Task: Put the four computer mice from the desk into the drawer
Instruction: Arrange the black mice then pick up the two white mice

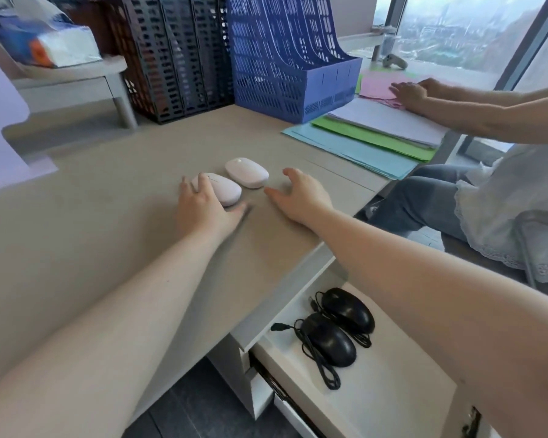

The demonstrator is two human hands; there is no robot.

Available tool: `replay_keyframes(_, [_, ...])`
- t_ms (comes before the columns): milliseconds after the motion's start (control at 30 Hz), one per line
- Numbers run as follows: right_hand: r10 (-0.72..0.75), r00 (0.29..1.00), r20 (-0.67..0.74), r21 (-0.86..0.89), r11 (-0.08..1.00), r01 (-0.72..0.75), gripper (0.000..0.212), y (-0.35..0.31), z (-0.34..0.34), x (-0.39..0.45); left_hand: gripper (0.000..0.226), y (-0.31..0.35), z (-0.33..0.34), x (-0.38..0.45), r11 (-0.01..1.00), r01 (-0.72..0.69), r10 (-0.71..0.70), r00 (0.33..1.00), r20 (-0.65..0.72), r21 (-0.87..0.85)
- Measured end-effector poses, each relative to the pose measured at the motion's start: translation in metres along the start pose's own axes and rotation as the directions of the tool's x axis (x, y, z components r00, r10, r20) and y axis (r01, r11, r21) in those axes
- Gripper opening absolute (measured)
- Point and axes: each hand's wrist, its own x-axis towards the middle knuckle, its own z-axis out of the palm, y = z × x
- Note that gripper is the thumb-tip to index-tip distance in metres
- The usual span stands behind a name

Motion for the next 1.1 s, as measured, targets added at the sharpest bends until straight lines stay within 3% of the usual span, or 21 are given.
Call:
replay_keyframes(233, [-0.096,0.995,-0.027,0.014,0.995,0.096,0.046,-0.027,0.032,0.034,0.103,0.0,0.005,0.019,0.998,0.012,-0.009,0.999,0.044,-0.069])
replay_keyframes(500, [-0.066,0.996,-0.063,0.023,0.997,0.067,0.034,-0.029,0.035,0.038,0.1,0.003,0.001,0.012,0.998,-0.021,0.02,0.999,-0.033,-0.052])
replay_keyframes(767, [-0.016,0.999,-0.04,0.09,0.996,0.02,0.045,-0.013,0.008,-0.017,0.093,0.02,-0.007,-0.039,0.999,-0.053,0.053,0.999,-0.003,-0.007])
replay_keyframes(900, [-0.003,0.999,-0.049,0.122,0.993,0.009,0.038,-0.001,-0.007,-0.055,0.087,0.034,-0.01,-0.074,0.999,-0.045,0.045,0.999,0.013,-0.021])
replay_keyframes(1100, [0.095,0.988,-0.121,0.332,0.942,-0.05,0.047,0.033,-0.025,-0.132,0.104,0.059,-0.008,-0.135,0.995,-0.084,0.084,0.996,-0.003,-0.045])
